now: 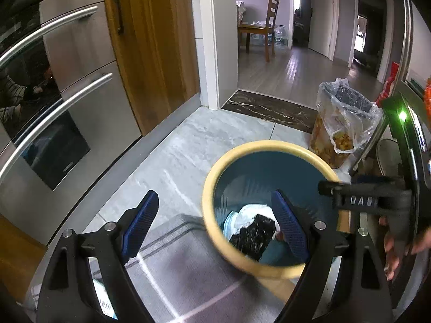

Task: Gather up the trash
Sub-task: 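Move both tools back over the trash on the mat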

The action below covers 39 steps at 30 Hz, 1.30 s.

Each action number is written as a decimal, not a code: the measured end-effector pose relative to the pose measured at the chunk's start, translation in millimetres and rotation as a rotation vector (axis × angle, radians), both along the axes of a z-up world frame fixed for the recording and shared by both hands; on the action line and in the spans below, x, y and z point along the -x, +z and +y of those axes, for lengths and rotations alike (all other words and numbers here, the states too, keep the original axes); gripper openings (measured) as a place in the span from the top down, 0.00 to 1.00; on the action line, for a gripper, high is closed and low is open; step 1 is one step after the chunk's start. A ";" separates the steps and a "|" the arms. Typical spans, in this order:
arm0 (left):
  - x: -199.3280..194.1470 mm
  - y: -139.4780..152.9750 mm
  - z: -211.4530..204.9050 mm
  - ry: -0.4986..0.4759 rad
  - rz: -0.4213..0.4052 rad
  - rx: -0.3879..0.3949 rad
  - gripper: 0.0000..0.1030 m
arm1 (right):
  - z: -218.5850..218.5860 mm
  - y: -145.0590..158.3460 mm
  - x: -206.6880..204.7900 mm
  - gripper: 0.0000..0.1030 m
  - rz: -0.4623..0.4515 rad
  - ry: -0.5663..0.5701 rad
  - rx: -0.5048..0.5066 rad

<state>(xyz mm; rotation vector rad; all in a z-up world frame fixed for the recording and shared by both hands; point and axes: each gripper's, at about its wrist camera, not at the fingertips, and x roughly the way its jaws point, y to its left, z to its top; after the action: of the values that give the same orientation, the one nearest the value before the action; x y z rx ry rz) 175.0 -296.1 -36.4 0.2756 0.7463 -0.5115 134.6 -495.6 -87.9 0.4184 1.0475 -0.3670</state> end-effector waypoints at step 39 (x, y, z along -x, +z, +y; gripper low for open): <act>92.8 40.8 298.6 0.408 -0.049 0.079 0.05 | 201.9 70.3 64.5 0.07 -0.111 0.238 0.012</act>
<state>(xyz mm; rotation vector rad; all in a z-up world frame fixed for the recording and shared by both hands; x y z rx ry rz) 82.1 2.4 4.4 0.0572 0.7097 -0.1467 70.0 -293.7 -17.6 0.2956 0.9738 -0.1358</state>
